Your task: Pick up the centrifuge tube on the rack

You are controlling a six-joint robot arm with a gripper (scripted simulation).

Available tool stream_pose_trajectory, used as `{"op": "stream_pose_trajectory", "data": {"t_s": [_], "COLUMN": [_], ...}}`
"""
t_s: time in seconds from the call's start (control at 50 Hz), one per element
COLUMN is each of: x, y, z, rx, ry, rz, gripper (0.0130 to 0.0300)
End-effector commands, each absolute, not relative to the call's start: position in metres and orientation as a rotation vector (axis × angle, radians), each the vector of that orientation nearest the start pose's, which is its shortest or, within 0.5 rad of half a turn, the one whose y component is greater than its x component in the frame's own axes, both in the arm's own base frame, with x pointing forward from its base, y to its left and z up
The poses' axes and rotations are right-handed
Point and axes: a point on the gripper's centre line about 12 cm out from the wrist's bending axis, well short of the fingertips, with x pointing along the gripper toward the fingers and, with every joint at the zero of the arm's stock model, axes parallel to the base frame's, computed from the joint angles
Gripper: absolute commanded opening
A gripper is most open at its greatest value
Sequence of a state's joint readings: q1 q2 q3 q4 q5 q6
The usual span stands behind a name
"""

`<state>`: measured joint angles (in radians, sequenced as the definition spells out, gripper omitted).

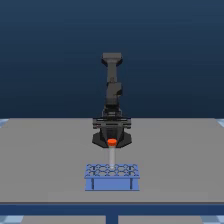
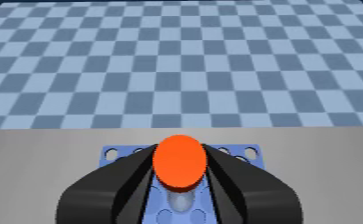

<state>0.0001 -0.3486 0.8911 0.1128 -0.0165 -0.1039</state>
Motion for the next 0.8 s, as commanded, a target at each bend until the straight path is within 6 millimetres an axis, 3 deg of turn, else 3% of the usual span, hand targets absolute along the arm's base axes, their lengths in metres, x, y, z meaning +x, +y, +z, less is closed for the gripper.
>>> {"op": "stream_pose_trajectory", "data": {"t_s": [0.02, 0.8], "x": [0.3127, 0.3127], "y": [-0.0002, 0.0001], "z": [0.2160, 0.2200], "rx": [-0.001, 0.000], "ry": [0.526, 0.526], "rz": [-0.002, 0.001], "gripper": [0.0130, 0.0130]}}
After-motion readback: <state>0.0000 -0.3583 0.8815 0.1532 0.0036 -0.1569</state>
